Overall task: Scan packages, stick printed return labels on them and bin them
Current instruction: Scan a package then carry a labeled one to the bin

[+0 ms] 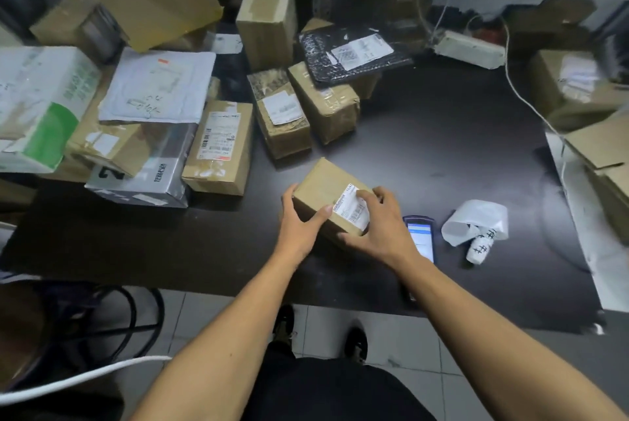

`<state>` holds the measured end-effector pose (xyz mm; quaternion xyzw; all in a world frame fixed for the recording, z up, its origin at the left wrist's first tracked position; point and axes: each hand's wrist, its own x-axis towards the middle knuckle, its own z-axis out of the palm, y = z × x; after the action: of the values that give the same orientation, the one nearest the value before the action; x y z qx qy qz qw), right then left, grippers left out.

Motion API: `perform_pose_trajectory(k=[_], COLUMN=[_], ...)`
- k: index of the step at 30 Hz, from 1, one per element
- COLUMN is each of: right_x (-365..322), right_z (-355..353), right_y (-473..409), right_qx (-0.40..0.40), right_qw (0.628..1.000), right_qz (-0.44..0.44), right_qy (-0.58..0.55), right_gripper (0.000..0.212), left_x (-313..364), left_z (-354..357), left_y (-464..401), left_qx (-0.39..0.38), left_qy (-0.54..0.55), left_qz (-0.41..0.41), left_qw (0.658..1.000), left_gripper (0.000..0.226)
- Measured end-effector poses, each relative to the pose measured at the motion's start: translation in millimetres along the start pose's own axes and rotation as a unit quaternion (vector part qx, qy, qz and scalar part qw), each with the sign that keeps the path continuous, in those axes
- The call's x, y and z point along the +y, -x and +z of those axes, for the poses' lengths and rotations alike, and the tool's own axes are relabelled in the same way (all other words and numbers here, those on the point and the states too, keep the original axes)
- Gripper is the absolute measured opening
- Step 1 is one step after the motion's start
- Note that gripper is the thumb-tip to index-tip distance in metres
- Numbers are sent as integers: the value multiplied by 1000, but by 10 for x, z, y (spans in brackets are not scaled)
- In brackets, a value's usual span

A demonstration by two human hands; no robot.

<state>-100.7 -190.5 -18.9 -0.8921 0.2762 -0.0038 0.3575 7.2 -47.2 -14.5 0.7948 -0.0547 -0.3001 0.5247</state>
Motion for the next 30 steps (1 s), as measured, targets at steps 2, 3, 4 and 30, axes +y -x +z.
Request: perform_pose_trajectory(k=[2, 3, 4, 30], right_x=[81, 111, 159, 419], right_z=[-61, -105, -149, -331], right_y=[55, 90, 128, 658], right_qx=[-20, -20, -4, -52], right_qw=[1000, 999, 999, 989], right_qz=[-13, -22, -26, 132], right_qy=[-12, -22, -36, -40], right_gripper=[89, 86, 81, 88], left_x=[30, 48, 61, 136], left_z=[102, 137, 164, -258], left_y=[52, 69, 74, -150], left_qx=[36, 51, 59, 63], left_qy=[10, 4, -6, -242], left_qz=[20, 27, 36, 236], left_qw=[999, 998, 998, 939], left_gripper=[73, 71, 71, 43])
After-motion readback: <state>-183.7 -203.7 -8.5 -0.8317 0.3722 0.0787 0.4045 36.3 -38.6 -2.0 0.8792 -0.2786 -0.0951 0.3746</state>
